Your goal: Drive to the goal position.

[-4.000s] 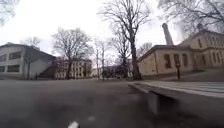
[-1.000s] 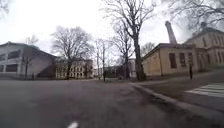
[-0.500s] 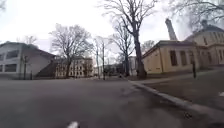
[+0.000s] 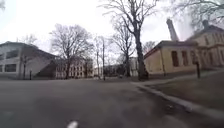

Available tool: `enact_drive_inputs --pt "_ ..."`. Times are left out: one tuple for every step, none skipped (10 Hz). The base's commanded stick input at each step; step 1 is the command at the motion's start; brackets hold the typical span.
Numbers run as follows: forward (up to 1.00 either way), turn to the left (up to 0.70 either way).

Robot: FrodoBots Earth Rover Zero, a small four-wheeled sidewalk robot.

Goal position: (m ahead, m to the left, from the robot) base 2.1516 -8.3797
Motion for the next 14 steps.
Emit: enact_drive_inputs --pt "0.7 0.0" --pt "0.7 0.0" --pt "0.7 0.0" --pt "0.7 0.0" --pt "0.7 0.0" --pt "0.7 0.0" --pt "0.7 0.0" --pt "0.7 0.0" --pt "0.7 0.09" --pt "0.7 0.35" --pt "0.7 0.35" --pt "0.7 0.35" --pt "0.7 0.35" --pt "0.7 0.35"
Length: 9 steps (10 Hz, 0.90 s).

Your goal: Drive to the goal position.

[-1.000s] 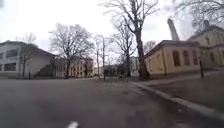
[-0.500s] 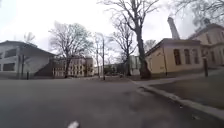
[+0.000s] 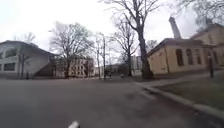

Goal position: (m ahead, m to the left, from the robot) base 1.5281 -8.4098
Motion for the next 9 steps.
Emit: enact_drive_inputs --pt "0.7 0.35" --pt "0.7 0.35" --pt "0.7 0.35" --pt "0.7 0.21" --pt "0.7 0.01" --pt "0.7 0.0" --pt "0.7 0.0" --pt "0.7 0.0" --pt "0.7 0.0"
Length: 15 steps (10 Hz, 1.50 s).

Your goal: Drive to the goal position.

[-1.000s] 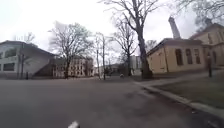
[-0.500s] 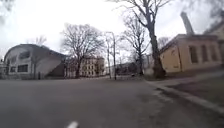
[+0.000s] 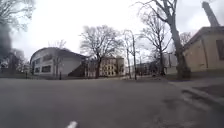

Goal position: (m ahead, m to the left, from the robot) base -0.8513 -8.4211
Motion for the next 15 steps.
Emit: enact_drive_inputs --pt "0.7 0.0" --pt "0.7 0.0" --pt "0.7 -0.16" --pt "0.7 -0.35" --pt "0.7 -0.35" --pt "0.7 -0.35" --pt "0.52 -0.26" --pt "0.02 -0.01" --pt "0.0 0.0" --pt "0.0 0.0" --pt "0.0 0.0" --pt "0.7 0.0" --pt "0.7 0.0" --pt "0.7 -0.03" --pt "0.7 -0.24"
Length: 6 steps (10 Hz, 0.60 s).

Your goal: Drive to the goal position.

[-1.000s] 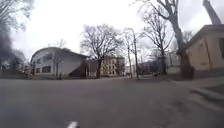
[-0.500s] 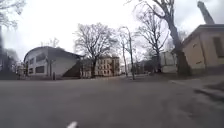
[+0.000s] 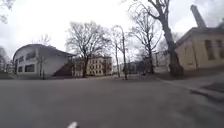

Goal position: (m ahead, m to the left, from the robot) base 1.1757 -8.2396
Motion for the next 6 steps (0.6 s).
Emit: enact_drive_inputs --pt "0.7 -0.35" --pt "0.7 -0.35" --pt "0.7 0.0" --pt "0.7 0.0" --pt "0.7 0.0" --pt "0.7 0.0"
